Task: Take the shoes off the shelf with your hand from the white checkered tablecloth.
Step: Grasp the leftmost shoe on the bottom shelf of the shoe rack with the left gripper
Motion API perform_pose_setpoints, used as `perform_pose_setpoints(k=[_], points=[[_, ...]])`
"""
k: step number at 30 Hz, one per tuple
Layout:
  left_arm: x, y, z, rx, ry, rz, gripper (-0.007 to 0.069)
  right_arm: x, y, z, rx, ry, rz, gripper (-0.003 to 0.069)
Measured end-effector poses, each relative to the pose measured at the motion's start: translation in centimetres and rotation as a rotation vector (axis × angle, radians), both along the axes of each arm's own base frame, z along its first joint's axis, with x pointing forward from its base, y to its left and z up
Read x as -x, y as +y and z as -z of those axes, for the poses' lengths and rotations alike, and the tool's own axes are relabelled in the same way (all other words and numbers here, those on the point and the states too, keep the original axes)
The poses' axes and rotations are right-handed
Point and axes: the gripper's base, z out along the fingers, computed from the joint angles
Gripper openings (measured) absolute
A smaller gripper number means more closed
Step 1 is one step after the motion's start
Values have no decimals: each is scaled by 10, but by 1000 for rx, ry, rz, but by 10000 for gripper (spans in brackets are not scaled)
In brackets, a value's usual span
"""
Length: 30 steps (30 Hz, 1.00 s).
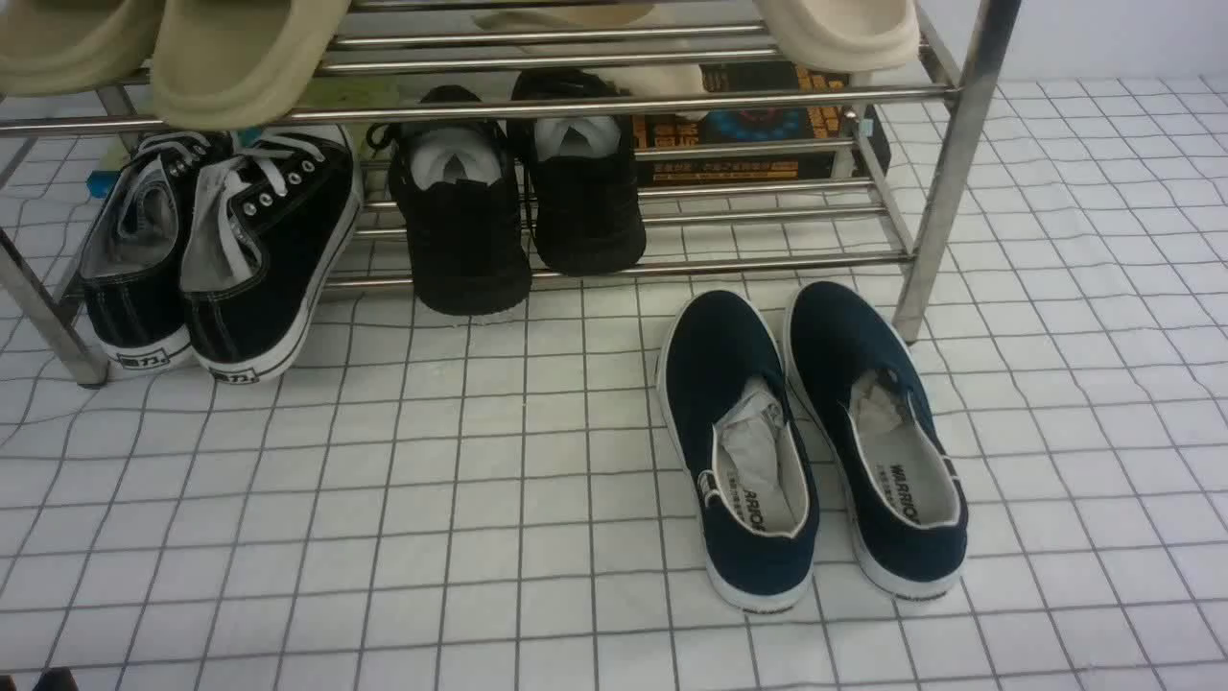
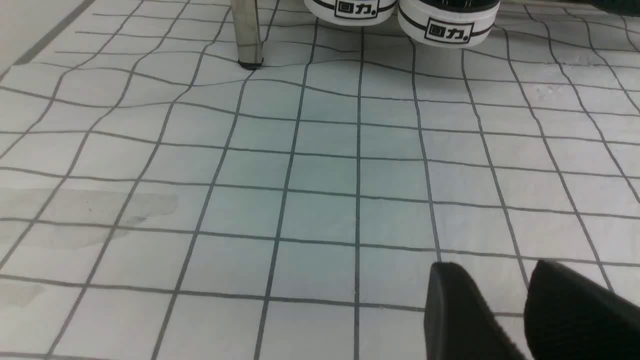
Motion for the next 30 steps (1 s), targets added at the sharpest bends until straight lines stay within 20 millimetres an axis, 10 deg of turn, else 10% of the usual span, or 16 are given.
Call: perform_pose_setpoints(k=[10, 19, 30], points=[[0, -1, 0, 43, -4, -3, 239, 0, 0, 0, 0, -1, 0, 127], [0, -16, -3, 876, -1, -83, 239, 0, 0, 0, 0, -1, 0, 139], [-4, -9, -24, 1023, -259, -75, 239, 0, 0, 0, 0, -1, 0, 153]])
